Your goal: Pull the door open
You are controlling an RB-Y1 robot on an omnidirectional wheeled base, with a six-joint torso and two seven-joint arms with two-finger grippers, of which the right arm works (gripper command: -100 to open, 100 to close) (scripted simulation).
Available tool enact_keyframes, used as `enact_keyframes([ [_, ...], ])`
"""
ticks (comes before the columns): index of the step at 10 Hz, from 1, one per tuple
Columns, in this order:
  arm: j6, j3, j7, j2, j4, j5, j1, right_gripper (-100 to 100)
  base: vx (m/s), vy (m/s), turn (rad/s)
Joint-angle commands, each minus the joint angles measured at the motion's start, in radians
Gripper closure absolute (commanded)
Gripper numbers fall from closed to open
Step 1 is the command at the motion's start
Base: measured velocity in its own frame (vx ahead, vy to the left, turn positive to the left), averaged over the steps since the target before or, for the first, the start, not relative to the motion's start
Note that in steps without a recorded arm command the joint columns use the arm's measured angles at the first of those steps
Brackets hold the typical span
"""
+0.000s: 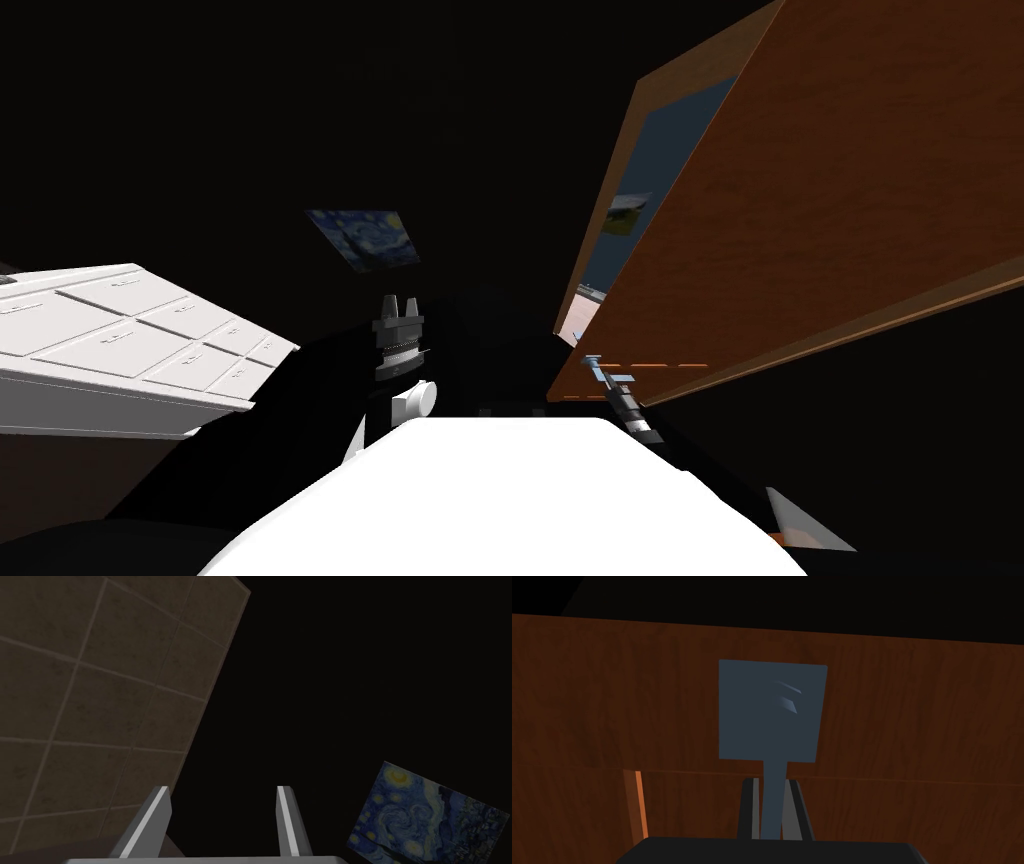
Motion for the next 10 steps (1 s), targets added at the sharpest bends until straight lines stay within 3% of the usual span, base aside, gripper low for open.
enact_keyframes([
  [1,-0.019,0.004,-0.004,-0.004,0.005,-0.001,0.016,100,-0.219,-0.067,0.19],
  [7,-0.08,0.012,-0.013,-0.016,0.037,-0.005,0.038,100,-0.18,-0.065,0.155],
  [8,-0.065,0.013,-0.01,-0.013,0.022,-0.003,0.04,100,-0.063,-0.017,0.03],
  [10,-0.04,0.009,-0.005,-0.003,0.023,0.005,0.017,100,-0.165,-0.041,0.117],
])
